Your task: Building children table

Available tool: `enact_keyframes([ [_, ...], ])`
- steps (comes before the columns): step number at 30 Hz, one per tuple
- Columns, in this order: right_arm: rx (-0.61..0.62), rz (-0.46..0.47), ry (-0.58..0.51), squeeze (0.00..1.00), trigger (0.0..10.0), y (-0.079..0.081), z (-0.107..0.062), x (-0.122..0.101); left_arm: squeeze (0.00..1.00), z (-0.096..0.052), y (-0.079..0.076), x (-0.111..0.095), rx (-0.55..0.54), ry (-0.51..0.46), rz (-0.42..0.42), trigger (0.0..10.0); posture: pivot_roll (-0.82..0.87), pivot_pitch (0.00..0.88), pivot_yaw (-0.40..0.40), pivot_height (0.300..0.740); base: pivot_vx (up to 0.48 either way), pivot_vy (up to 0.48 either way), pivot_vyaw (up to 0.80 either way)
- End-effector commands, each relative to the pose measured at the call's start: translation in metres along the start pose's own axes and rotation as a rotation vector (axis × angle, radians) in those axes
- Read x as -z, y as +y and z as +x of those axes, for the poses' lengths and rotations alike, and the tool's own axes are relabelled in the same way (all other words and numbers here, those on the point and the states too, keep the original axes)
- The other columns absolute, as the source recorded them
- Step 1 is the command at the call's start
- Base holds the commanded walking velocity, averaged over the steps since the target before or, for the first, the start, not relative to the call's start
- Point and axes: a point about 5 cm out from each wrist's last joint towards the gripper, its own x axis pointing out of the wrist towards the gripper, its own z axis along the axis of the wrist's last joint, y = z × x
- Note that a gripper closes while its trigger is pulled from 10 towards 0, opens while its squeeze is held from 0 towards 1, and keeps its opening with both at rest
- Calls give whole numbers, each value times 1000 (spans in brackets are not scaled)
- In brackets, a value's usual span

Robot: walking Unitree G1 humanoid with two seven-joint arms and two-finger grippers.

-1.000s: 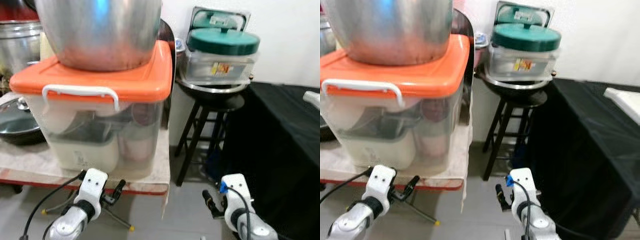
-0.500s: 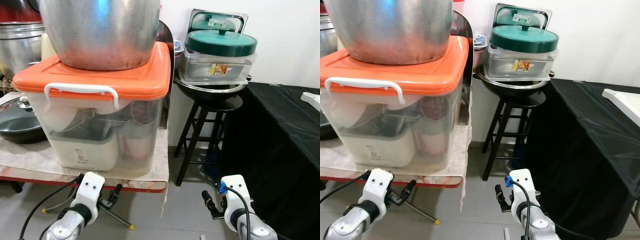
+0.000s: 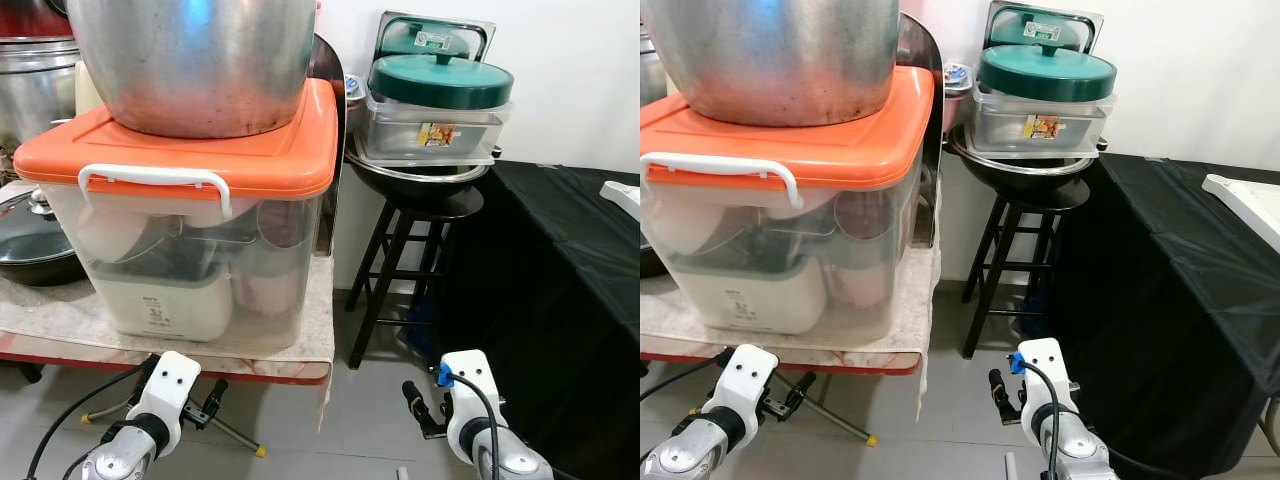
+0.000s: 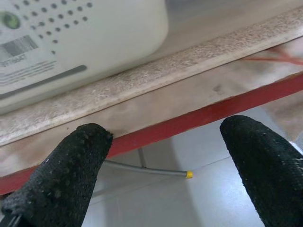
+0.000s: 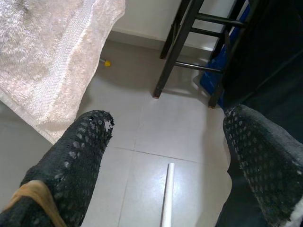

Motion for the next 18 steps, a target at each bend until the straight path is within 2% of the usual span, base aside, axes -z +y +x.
enact_keyframes([
  [1, 5, 2, 3, 0, 10000, -3, -2, 0, 0, -2, 11, 8, -57, 39, -15, 10000, 51, 0, -98, 740, 0, 0, 0],
  [3, 4, 1, 4, 0, 10000, -3, -2, 0, 0, -3, 27, 7, -128, 36, -20, 10000, 57, 0, -100, 740, 0, 0, 0],
  [5, 1, 0, 4, 0, 10000, -2, -1, 0, 0, -4, 28, 10, -131, 53, -11, 10000, 59, 0, -101, 740, 0, 0, 0],
  [8, -3, -1, 4, 0, 10000, -1, 0, -1, 0, -6, 27, 16, -124, 94, 21, 10000, 58, 0, -99, 740, 0, 0, 0],
  [18, -5, 3, 10, 0, 10000, -2, -1, 1, 0, -7, 18, 28, -98, 175, 21, 10000, 55, 0, -96, 740, 0, 0, 0],
])
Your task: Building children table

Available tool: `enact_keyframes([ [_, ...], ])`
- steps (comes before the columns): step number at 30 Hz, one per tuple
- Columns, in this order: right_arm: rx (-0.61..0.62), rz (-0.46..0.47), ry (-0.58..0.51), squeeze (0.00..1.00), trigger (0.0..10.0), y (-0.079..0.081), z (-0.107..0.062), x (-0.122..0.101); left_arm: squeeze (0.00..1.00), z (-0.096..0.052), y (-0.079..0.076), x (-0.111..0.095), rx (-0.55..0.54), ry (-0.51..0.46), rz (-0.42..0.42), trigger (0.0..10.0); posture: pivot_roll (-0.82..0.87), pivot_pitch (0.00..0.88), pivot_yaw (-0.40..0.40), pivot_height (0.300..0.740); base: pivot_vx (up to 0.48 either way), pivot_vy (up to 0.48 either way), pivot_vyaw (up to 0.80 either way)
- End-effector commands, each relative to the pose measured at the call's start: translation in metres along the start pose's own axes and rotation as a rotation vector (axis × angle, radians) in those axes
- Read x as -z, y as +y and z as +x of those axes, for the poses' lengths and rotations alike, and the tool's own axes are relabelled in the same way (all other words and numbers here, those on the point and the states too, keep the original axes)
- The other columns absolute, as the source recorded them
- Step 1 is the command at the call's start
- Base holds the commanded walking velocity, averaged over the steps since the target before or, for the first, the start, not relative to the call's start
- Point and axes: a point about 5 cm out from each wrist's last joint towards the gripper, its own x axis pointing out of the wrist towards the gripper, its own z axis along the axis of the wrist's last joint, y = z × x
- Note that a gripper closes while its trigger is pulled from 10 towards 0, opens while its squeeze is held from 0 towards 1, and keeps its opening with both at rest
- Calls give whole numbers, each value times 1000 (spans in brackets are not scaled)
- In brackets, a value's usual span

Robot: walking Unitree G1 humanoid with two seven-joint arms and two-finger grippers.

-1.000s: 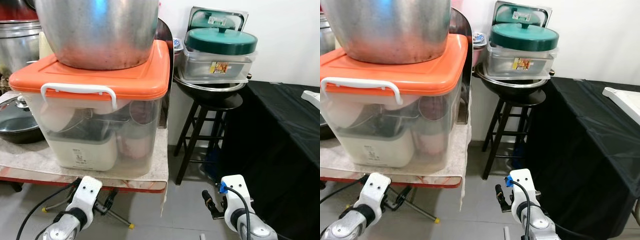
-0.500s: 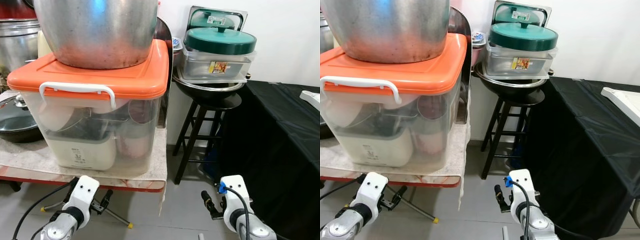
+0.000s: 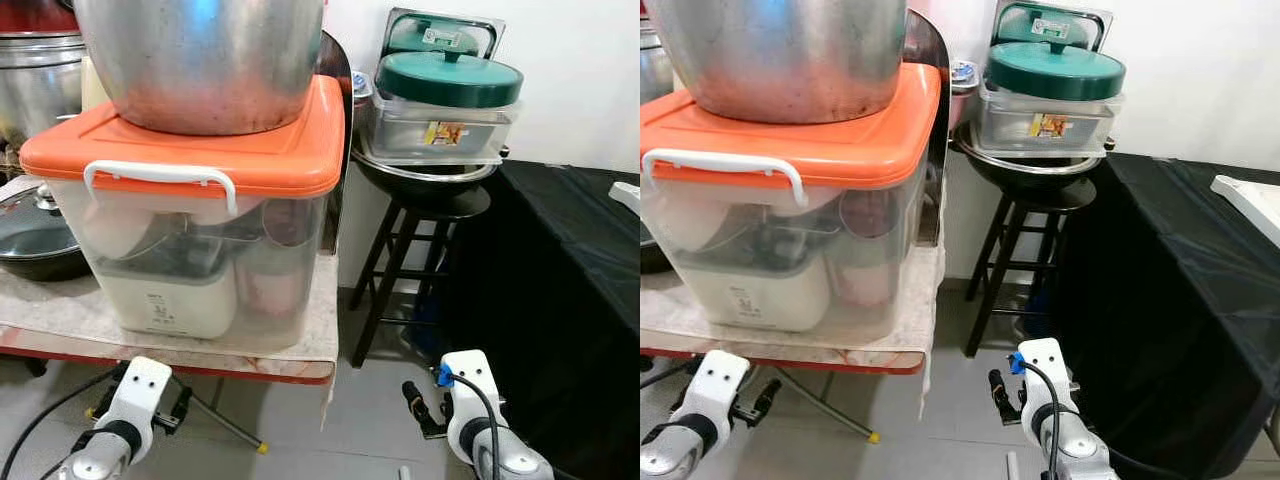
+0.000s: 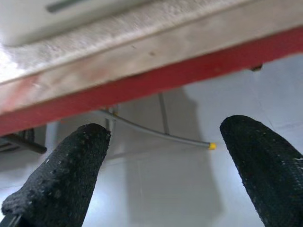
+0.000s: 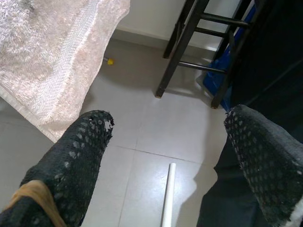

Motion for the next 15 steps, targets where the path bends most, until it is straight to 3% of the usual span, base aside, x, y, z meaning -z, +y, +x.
enact_keyframes([
  [1, -1, 4, 11, 0, 10000, -2, -1, 1, 0, -1, -3, 7, 14, 39, 7, 10000, 55, 0, -96, 740, 0, 0, 0],
  [15, -1, 10, 3, 0, 10000, 0, -2, 0, 0, 4, -9, 6, 38, 44, -3, 10000, 50, 0, -87, 740, 0, 0, 0],
])
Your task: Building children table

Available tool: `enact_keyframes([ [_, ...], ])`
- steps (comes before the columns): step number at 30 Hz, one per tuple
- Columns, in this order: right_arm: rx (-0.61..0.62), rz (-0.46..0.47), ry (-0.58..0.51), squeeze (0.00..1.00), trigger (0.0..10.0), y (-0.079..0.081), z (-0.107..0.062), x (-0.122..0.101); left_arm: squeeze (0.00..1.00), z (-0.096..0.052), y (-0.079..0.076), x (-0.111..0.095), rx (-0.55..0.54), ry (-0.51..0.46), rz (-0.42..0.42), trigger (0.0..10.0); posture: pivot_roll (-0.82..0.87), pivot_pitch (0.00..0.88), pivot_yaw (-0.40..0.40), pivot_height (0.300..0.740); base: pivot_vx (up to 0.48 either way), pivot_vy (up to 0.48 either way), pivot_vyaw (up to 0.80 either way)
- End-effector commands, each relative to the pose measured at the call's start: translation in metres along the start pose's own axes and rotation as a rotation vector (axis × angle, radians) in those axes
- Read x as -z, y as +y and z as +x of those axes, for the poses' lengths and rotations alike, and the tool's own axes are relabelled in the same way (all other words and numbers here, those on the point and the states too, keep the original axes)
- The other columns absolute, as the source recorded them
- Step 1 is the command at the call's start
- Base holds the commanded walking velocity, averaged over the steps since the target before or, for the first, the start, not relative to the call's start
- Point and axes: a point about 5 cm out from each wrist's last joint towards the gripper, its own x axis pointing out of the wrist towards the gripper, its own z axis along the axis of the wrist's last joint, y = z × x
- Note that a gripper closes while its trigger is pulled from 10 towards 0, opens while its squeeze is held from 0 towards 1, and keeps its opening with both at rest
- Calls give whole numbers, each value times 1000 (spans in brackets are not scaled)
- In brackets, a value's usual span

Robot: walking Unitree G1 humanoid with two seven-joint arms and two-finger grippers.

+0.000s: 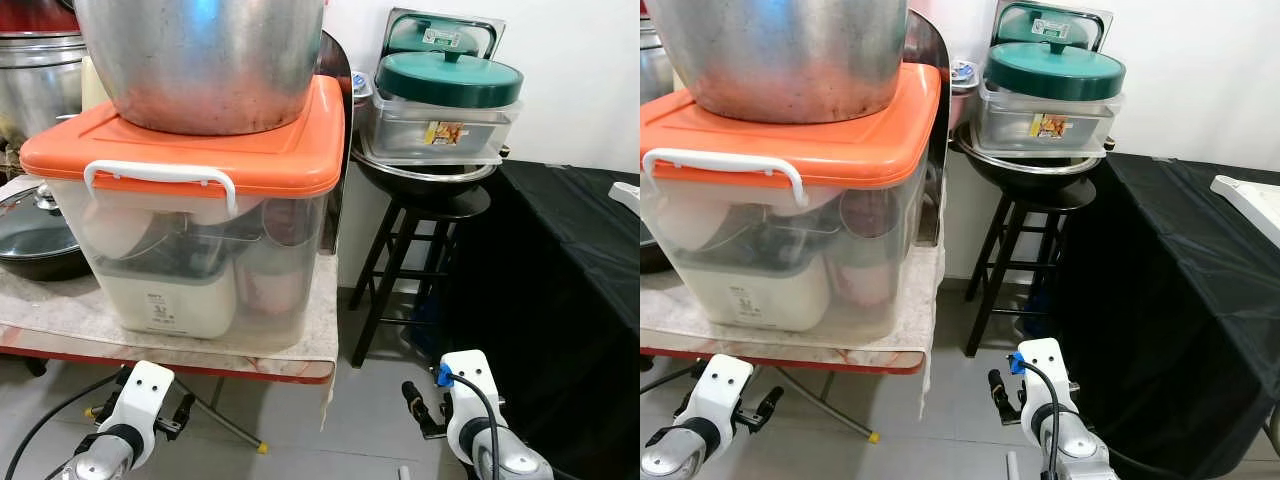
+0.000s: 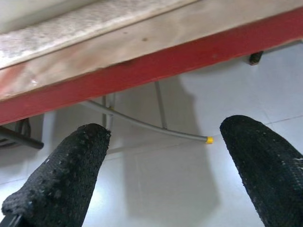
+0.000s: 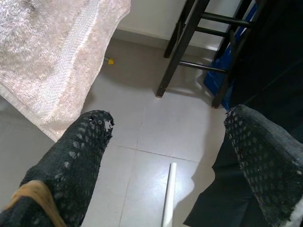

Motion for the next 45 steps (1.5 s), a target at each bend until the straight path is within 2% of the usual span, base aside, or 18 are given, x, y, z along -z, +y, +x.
enact_keyframes([
  [1, -1, 7, 3, 0, 10000, 0, -2, 0, 0, 2, -6, 3, 19, 25, -1, 10000, 51, 0, -87, 740, 0, 0, 0],
  [11, -18, -5, 3, 0, 10000, 1, -1, 0, 0, 3, -7, 0, 19, 11, -5, 10000, 51, 0, -89, 721, 0, 0, 0],
  [23, -32, -22, -7, 0, 10000, 3, 0, -1, 0, 4, -8, -4, 12, -18, -12, 10000, 50, 0, -91, 666, 0, 0, 0],
  [33, -35, -22, -6, 0, 10000, 4, 0, -1, 0, 4, -8, -6, 9, -29, -15, 10000, 48, 0, -88, 641, 0, 0, 0],
  [39, -38, -22, -10, 0, 10000, 4, 0, -2, 0, 3, -8, -21, 17, -127, -50, 10000, 52, 0, -90, 621, 0, 0, 0],
  [45, -32, -14, -12, 0, 10000, 3, 1, -3, 0, 4, -9, -27, 22, -160, -69, 10000, 54, 0, -89, 621, 0, 0, 0],
])
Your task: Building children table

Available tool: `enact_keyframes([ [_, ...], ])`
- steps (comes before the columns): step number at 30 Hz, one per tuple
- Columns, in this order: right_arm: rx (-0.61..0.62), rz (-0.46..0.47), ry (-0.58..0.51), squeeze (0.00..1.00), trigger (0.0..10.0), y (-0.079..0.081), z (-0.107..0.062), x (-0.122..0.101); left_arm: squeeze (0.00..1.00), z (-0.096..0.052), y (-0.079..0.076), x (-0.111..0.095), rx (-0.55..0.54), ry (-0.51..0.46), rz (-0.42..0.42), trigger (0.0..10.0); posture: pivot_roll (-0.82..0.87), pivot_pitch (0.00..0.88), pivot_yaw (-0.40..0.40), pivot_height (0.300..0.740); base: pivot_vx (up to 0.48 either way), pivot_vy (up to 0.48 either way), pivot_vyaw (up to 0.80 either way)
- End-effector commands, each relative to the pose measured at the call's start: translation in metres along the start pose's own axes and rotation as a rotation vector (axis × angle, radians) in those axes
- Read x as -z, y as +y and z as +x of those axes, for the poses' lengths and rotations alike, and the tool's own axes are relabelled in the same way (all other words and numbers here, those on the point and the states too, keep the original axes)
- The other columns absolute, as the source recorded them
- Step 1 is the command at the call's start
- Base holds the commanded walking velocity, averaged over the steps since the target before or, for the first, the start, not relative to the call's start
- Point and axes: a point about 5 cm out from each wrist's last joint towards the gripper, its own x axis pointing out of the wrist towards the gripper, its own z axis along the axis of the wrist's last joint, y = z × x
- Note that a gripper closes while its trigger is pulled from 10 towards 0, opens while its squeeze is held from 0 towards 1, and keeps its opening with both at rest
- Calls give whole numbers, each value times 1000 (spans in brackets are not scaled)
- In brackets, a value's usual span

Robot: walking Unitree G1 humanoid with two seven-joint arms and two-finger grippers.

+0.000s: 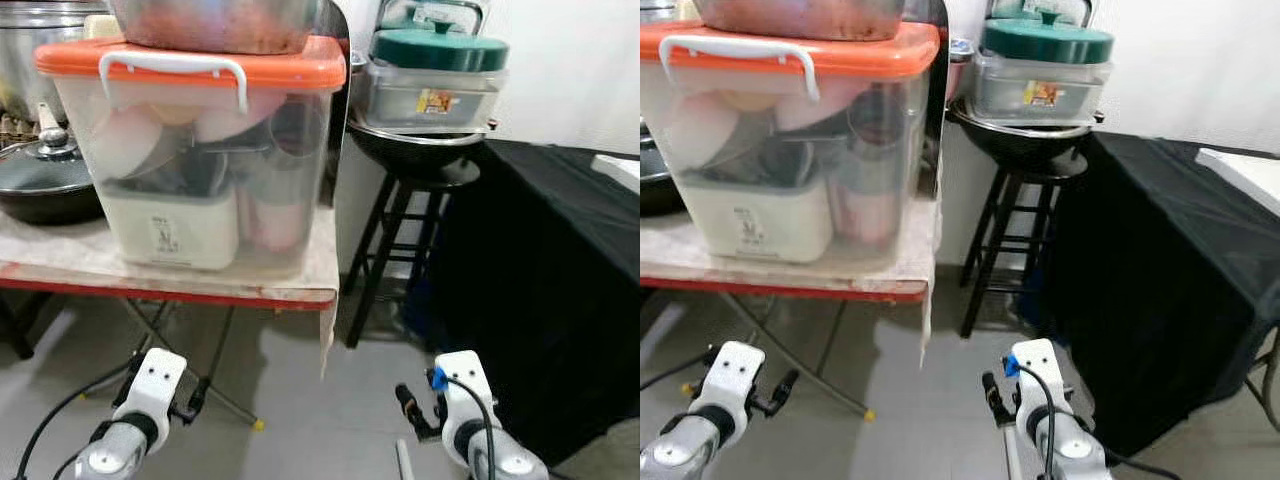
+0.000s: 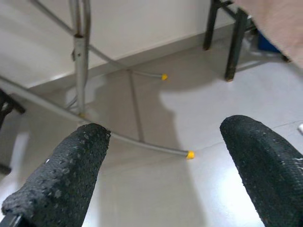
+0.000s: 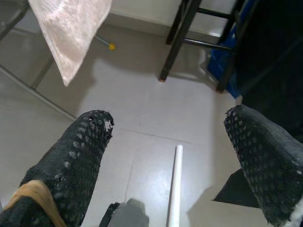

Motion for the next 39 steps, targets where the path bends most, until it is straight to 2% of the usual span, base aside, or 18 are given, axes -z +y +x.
enact_keyframes([
  [1, 14, 17, -19, 0, 10000, -3, 1, -3, 0, 3, -2, -10, -5, -56, -45, 10000, 53, 0, -89, 621, 0, 0, 0],
  [5, 11, 31, -44, 0, 10000, -3, 1, -5, 0, 5, -4, -17, -5, -94, -95, 10000, 53, 0, -89, 621, 0, 0, 0],
  [6, 4, 36, -74, 0, 10000, -2, 2, -9, 0, 8, -11, -25, 22, -136, -122, 10000, 53, 0, -87, 621, 0, 0, 0],
  [8, 1, 36, -83, 0, 10000, -2, 2, -10, 0, 8, -13, -28, 33, -151, -128, 10000, 53, 0, -87, 621, 0, 0, 0],
  [39, 2, 32, -86, 0, 10000, -2, 7, -11, 0, 18, -18, -31, 26, -133, -93, 10000, 54, 0, -82, 621, 0, 0, 0],
])
